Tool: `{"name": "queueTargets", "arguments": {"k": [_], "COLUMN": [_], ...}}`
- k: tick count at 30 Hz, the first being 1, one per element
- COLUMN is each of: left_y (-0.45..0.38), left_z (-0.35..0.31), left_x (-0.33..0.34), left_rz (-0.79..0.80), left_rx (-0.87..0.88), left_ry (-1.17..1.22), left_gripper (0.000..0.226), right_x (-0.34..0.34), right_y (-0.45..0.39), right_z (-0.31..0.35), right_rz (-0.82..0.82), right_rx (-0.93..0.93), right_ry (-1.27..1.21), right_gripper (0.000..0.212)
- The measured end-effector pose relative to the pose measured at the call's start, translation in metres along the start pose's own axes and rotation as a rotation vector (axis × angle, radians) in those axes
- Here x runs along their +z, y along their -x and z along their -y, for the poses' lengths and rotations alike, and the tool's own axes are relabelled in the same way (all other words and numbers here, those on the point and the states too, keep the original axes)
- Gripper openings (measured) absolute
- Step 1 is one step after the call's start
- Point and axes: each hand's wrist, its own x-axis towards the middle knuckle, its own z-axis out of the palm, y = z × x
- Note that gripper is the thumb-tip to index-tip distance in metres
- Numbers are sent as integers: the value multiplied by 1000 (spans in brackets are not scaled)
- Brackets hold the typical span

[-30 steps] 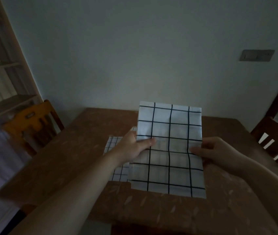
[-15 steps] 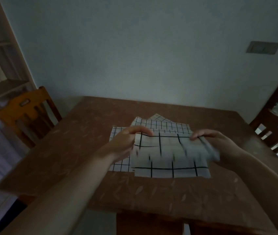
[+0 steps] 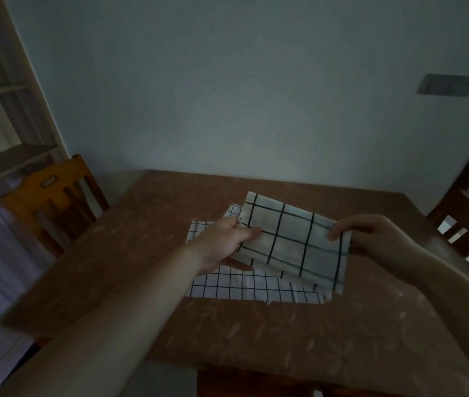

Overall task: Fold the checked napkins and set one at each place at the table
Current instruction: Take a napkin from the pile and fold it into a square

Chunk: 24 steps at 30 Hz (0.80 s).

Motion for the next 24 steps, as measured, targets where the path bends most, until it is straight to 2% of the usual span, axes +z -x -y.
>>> {"name": "queueTargets", "arguments": {"k": [2,3,6,8,11,13,17,22,24], "left_y": [-1,0,4,3,1,-2,-7,-18,-22], "left_z": [-7,-12,-31,-39,-47,-46,-35,-19,-17], "left_x": [-1,0,10,20,29,29,29,57,71], "left_rz": [-2,34,182,249,305,243,-14,-275,-387], "left_rx": [54,74,92,112,124,173,343,444,521], "left_ry": [-256,-344,-519,-595,-536,-467,-260,41,88], "left_gripper": [24,23,13,7,7,7,22,56,52], "right_x": [-12,-15,-2,13,25,23,20,31,35], "right_y": [7,9,7,0,-6,-5,-1,-6,-6], "right_z": [4,7,23,32,37,34,27,23,22], "right_rz": [171,201,83,-3,-124,-217,-421,-616,-646], "right_rx": [20,19,-56,-103,-122,-152,-234,-307,-340], "right_ry": [233,270,203,278,303,221,72,171,201], "right_gripper": [47,45,25,26,28,31,30,27,29]}}
